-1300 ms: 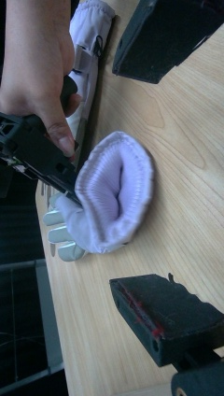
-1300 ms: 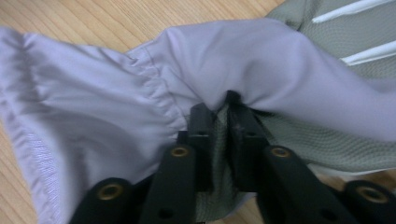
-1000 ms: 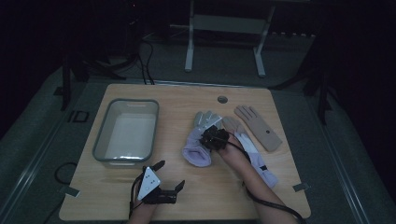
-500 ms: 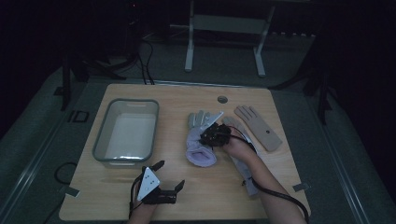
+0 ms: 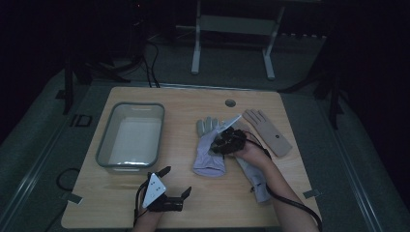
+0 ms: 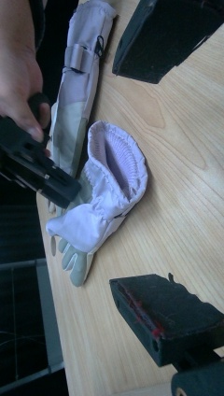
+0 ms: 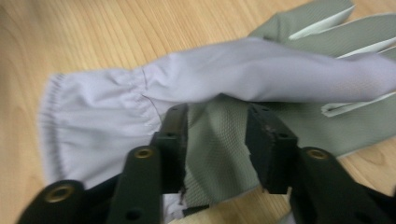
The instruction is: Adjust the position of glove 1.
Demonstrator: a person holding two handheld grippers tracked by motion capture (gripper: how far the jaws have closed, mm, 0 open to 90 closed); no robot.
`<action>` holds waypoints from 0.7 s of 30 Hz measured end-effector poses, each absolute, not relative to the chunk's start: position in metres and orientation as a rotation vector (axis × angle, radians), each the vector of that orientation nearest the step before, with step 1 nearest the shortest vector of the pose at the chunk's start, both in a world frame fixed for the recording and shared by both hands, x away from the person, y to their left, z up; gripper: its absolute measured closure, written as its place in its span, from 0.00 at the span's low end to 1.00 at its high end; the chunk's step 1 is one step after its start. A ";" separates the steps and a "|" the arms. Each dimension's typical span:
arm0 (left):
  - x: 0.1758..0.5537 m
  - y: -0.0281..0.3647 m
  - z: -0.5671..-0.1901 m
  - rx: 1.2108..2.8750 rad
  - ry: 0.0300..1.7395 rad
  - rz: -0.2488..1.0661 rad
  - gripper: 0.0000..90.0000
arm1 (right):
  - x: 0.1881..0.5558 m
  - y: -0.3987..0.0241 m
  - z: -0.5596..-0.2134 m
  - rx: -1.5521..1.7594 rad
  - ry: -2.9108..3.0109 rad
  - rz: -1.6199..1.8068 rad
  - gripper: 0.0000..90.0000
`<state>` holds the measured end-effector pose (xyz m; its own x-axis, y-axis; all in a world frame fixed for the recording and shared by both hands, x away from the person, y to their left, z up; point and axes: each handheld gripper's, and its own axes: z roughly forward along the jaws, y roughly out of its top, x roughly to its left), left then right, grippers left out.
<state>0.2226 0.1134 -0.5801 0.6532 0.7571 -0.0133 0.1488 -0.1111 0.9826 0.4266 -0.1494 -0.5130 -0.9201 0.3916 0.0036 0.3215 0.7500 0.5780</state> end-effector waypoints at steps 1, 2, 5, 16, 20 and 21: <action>0.223 0.113 -0.580 1.631 0.757 0.610 0.02 | 0.425 -0.151 -0.510 0.595 2.820 0.916 0.62; 0.223 0.113 -0.580 1.631 0.757 0.611 0.02 | 0.424 -0.153 -0.507 0.617 2.800 0.922 0.58; 0.222 0.113 -0.580 1.630 0.757 0.612 0.02 | 0.418 -0.162 -0.498 0.673 2.737 0.948 0.56; 0.223 0.113 -0.580 1.631 0.761 0.610 0.02 | 0.397 -0.204 -0.476 0.792 2.638 1.040 0.56; 0.223 0.113 -0.580 1.632 0.760 0.610 0.02 | 0.387 -0.220 -0.470 0.830 2.611 1.064 0.56; 0.223 0.113 -0.580 1.630 0.761 0.609 0.02 | 0.385 -0.223 -0.469 0.840 2.603 1.068 0.55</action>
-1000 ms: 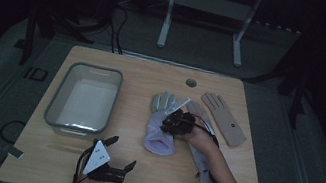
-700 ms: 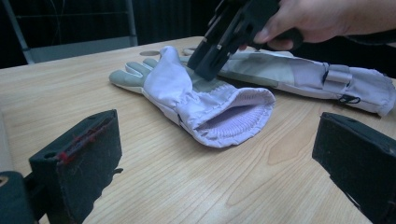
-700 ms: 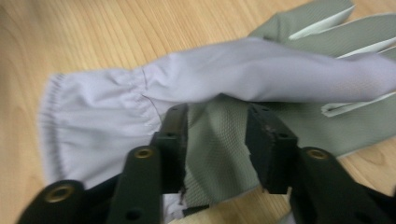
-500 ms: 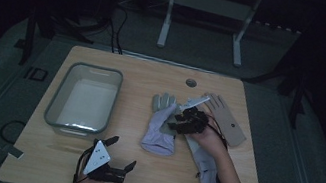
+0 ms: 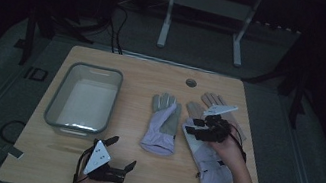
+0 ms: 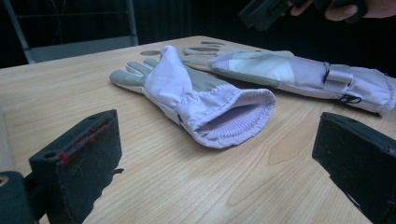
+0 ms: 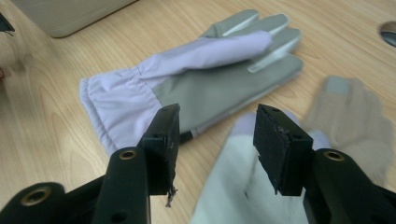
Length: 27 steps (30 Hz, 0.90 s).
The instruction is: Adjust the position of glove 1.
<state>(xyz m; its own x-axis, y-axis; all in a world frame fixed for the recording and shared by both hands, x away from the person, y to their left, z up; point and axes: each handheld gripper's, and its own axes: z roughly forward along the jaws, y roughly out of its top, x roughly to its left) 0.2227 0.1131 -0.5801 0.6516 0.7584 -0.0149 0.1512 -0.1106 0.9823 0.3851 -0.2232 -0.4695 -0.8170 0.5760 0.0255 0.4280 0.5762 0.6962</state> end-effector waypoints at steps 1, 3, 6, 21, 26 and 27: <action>0.223 0.113 -0.580 1.631 0.761 0.610 0.02 | 0.383 -0.228 -0.468 0.859 2.598 1.073 0.55; 0.223 0.113 -0.580 1.632 0.761 0.609 0.02 | 0.378 -0.236 -0.467 0.868 2.589 1.094 0.54; 0.223 0.113 -0.580 1.631 0.762 0.608 0.02 | 0.373 -0.247 -0.466 0.911 2.560 1.101 0.52; 0.223 0.113 -0.580 1.629 0.763 0.610 0.02 | 0.355 -0.301 -0.481 1.063 2.502 1.059 0.58; 0.223 0.113 -0.580 1.628 0.765 0.607 0.02 | 0.348 -0.302 -0.492 0.975 2.559 0.999 0.55; 0.223 0.113 -0.580 1.629 0.764 0.608 0.02 | 0.347 -0.302 -0.496 0.969 2.578 0.986 0.54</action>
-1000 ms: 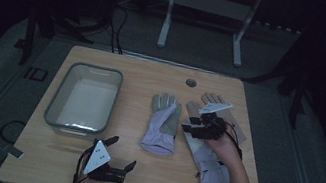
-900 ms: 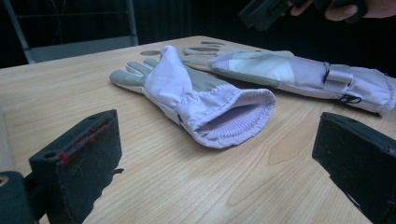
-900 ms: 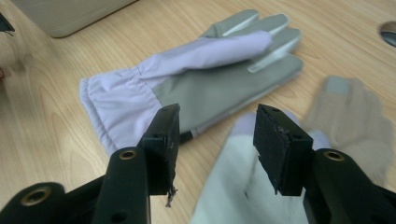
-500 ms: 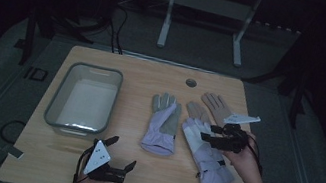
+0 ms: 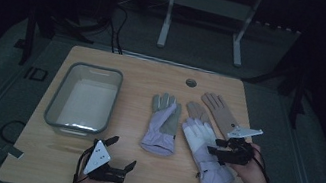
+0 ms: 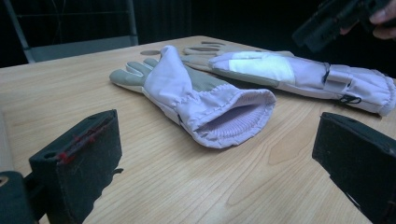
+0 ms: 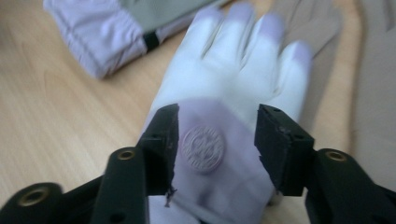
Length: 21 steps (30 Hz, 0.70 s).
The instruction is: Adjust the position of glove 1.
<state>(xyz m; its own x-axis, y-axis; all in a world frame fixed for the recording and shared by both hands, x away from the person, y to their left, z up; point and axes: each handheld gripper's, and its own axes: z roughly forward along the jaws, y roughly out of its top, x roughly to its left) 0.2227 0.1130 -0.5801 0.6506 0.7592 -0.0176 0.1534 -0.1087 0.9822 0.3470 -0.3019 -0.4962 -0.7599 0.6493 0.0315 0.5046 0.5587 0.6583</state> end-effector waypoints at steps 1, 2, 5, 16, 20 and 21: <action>0.223 0.113 -0.580 1.629 0.764 0.608 0.02 | 0.347 -0.302 -0.499 0.964 2.594 0.977 0.54; 0.223 0.113 -0.580 1.630 0.764 0.610 0.02 | 0.347 -0.301 -0.503 0.964 2.603 0.966 0.53; 0.223 0.113 -0.580 1.633 0.764 0.612 0.02 | 0.349 -0.299 -0.514 0.963 2.634 0.930 0.52; 0.223 0.114 -0.580 1.625 0.771 0.608 0.02 | 0.347 -0.300 -0.533 1.049 2.637 0.971 0.70; 0.223 0.114 -0.580 1.624 0.773 0.608 0.02 | 0.340 -0.299 -0.532 1.109 2.582 1.005 0.75; 0.223 0.114 -0.580 1.623 0.774 0.608 0.02 | 0.338 -0.299 -0.530 1.120 2.563 1.013 0.76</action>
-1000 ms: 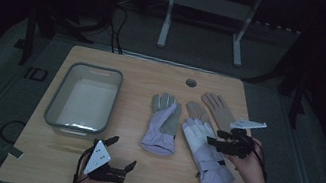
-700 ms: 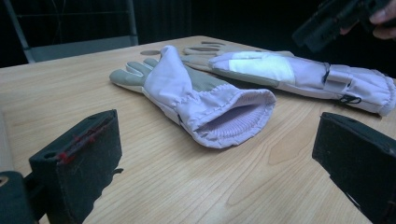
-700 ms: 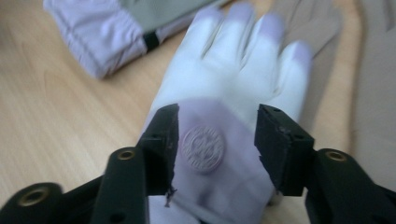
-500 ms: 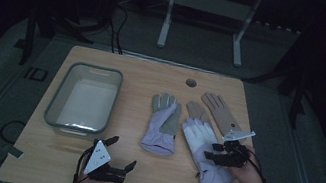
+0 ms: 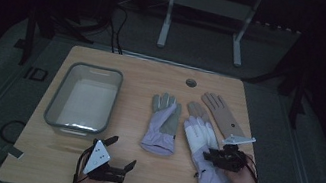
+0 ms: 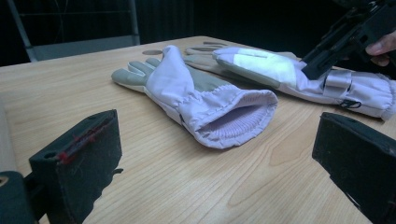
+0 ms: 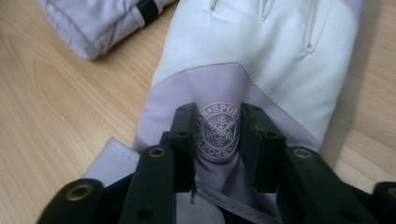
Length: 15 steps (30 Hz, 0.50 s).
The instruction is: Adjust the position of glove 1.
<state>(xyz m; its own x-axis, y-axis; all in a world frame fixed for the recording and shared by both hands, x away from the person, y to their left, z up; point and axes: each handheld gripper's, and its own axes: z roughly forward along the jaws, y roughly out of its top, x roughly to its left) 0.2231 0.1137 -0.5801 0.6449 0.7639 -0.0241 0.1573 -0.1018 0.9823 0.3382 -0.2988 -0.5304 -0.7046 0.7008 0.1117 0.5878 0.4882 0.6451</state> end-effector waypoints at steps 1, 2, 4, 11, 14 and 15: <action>0.223 0.114 -0.580 1.622 0.774 0.607 0.02 | 0.335 -0.299 -0.528 1.136 2.536 1.023 0.78; 0.223 0.114 -0.580 1.623 0.774 0.607 0.02 | 0.334 -0.299 -0.526 1.151 2.522 1.027 0.80; 0.223 0.114 -0.580 1.625 0.773 0.608 0.02 | 0.330 -0.298 -0.521 1.161 2.498 1.019 0.82; 0.223 0.114 -0.580 1.625 0.772 0.609 0.02 | 0.318 -0.299 -0.495 1.269 2.405 1.100 0.84; 0.223 0.113 -0.580 1.624 0.772 0.610 0.02 | 0.315 -0.300 -0.477 1.316 2.312 1.135 0.84; 0.223 0.113 -0.580 1.624 0.771 0.610 0.02 | 0.316 -0.300 -0.472 1.329 2.286 1.143 0.84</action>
<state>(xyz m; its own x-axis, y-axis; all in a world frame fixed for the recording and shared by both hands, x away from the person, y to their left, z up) 0.2228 0.1134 -0.5801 0.6453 0.7637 -0.0212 0.1550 -0.1037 0.9825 0.3155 -0.3002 -0.4721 -0.5478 0.8221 0.1554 0.6176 0.2721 0.7379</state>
